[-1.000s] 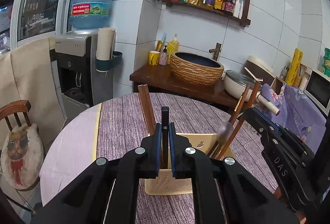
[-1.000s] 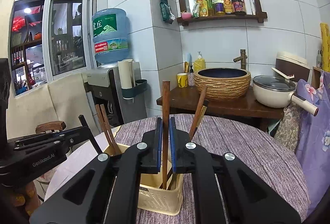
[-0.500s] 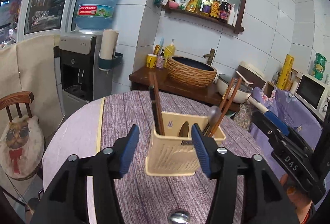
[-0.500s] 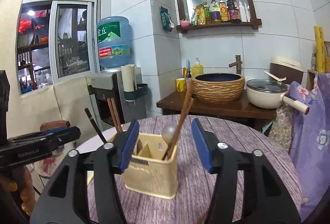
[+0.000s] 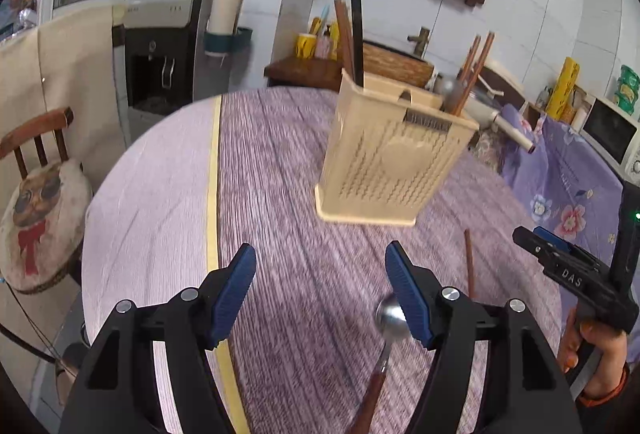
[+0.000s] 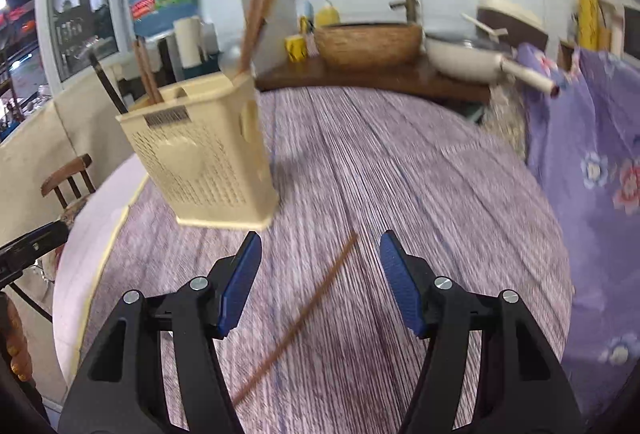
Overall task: Organize utensils
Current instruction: 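Grasp a metal spoon with the left tool while the right tool grasps the last brown chopstick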
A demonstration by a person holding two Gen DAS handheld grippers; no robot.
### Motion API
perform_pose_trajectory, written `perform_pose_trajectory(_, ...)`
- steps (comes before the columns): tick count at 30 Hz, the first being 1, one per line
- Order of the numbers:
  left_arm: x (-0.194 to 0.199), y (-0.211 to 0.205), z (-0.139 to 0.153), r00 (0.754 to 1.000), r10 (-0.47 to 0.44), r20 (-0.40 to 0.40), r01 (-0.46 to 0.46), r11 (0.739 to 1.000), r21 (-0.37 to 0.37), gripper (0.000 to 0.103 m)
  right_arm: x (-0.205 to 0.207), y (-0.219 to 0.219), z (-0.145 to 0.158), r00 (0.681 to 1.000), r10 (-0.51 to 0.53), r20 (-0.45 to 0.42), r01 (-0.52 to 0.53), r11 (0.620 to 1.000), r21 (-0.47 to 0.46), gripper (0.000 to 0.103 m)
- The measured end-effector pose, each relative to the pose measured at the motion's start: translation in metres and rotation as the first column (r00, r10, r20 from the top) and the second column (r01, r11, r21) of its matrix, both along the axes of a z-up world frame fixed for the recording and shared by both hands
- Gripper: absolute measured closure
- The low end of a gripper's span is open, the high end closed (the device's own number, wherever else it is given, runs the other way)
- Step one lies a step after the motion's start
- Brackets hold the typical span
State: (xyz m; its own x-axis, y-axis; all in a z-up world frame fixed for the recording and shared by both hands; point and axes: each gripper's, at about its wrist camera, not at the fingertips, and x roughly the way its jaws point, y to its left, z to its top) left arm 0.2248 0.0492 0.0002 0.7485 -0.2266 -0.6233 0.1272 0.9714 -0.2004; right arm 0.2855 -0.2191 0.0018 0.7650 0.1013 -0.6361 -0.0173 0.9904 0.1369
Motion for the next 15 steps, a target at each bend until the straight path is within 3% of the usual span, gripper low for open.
perform_pose_trajectory(9, -0.014, -0.035, -0.030, 0.977, -0.199, -0.071, 0.205, 0.974, 0.093, 0.036, -0.017, -0.016, -0.027, 0.998, -0.019, -0.061, 0.021, 0.999, 0.040, 0.041)
perform_pose_trajectory(15, -0.010, -0.066, -0.046, 0.957, -0.262, -0.126, 0.280, 0.947, 0.159, 0.036, -0.022, -0.019, -0.029, 0.998, -0.019, -0.068, 0.022, 0.999, 0.047, 0.041)
